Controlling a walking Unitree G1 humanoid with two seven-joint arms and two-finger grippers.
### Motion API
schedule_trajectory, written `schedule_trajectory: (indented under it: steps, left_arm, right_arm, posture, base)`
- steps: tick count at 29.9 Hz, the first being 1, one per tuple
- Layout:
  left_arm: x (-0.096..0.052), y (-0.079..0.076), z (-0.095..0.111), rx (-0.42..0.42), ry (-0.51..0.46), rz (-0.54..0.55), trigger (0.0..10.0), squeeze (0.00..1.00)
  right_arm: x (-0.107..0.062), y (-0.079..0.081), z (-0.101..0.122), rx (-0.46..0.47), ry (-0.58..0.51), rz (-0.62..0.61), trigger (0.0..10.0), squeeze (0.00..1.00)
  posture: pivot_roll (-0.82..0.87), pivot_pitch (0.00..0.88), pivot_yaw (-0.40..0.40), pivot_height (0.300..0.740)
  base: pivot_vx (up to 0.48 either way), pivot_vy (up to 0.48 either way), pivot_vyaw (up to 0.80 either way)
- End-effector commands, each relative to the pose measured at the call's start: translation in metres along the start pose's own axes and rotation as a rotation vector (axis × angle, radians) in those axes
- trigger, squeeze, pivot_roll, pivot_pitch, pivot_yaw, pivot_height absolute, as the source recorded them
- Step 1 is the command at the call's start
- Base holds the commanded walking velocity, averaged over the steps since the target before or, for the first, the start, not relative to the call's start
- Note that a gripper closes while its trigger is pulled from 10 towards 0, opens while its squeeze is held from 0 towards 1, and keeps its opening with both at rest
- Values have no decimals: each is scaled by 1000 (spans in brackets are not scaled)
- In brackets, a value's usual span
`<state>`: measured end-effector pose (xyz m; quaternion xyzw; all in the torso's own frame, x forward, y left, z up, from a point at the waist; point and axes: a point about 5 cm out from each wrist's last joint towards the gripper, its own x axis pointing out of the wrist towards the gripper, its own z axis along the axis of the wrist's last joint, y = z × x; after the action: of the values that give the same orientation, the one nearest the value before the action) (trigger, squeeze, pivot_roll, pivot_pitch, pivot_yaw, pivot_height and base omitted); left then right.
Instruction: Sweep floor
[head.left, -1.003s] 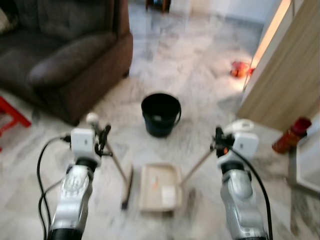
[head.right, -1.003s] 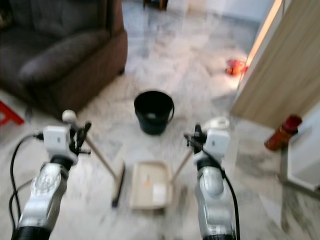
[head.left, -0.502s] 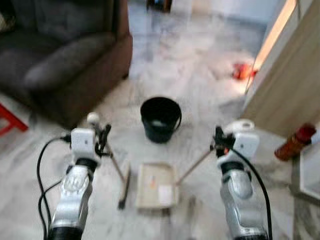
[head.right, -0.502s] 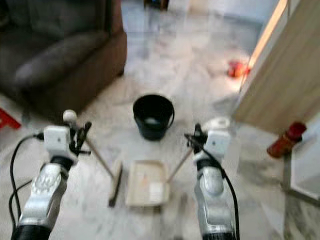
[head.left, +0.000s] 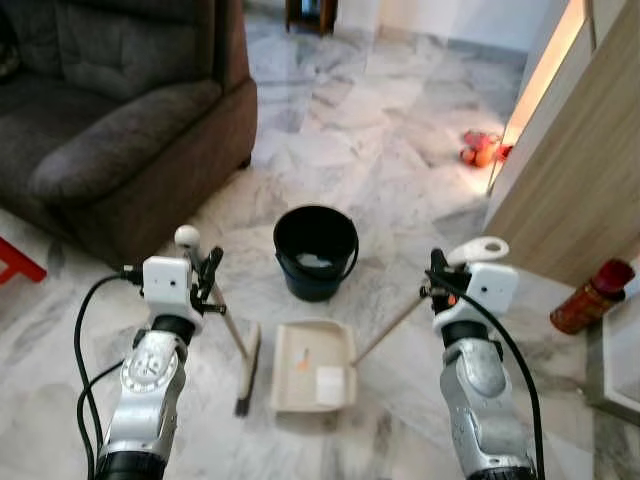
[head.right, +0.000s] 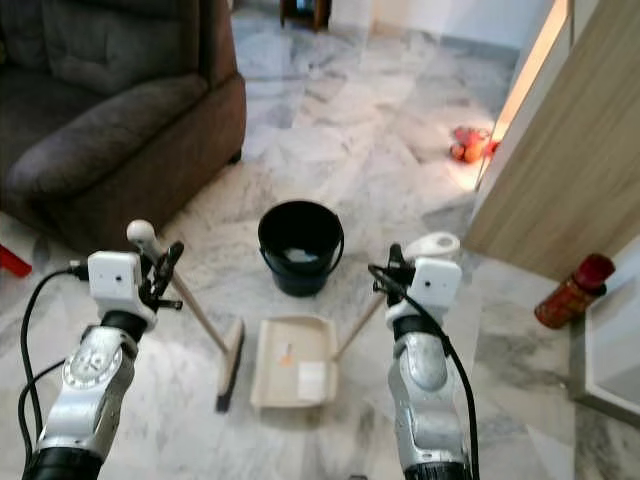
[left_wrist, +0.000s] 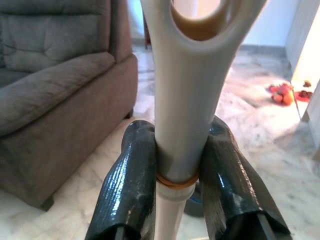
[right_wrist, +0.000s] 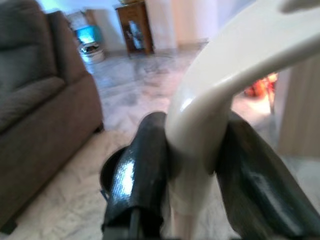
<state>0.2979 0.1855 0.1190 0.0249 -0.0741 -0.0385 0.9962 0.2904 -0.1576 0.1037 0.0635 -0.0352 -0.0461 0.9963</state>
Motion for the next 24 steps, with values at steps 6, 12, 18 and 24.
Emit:
schedule_trajectory:
  steps: [6, 12, 18, 24]
  left_arm:
    - [2, 2, 8, 13, -39, -4, 10000, 0]
    - [2, 2, 8, 14, -38, -3, 10000, 0]
    - [2, 3, 7, 15, -36, -2, 10000, 0]
    - [1, 3, 7, 14, -38, 1, 10000, 0]
  right_arm:
    - [3, 1, 12, -2, -60, 1, 10000, 0]
    - [4, 1, 13, -4, -60, -2, 10000, 0]
    - [4, 0, 13, -4, -61, -2, 10000, 0]
    - [4, 0, 13, -4, -61, -2, 10000, 0]
  posture:
    - [38, 104, -3, 740]
    - [37, 107, -2, 740]
    - [37, 109, -2, 740]
    - [38, 111, -3, 740]
  base:
    - [289, 0, 0]
    - [290, 0, 0]
    - [292, 0, 0]
    - [292, 0, 0]
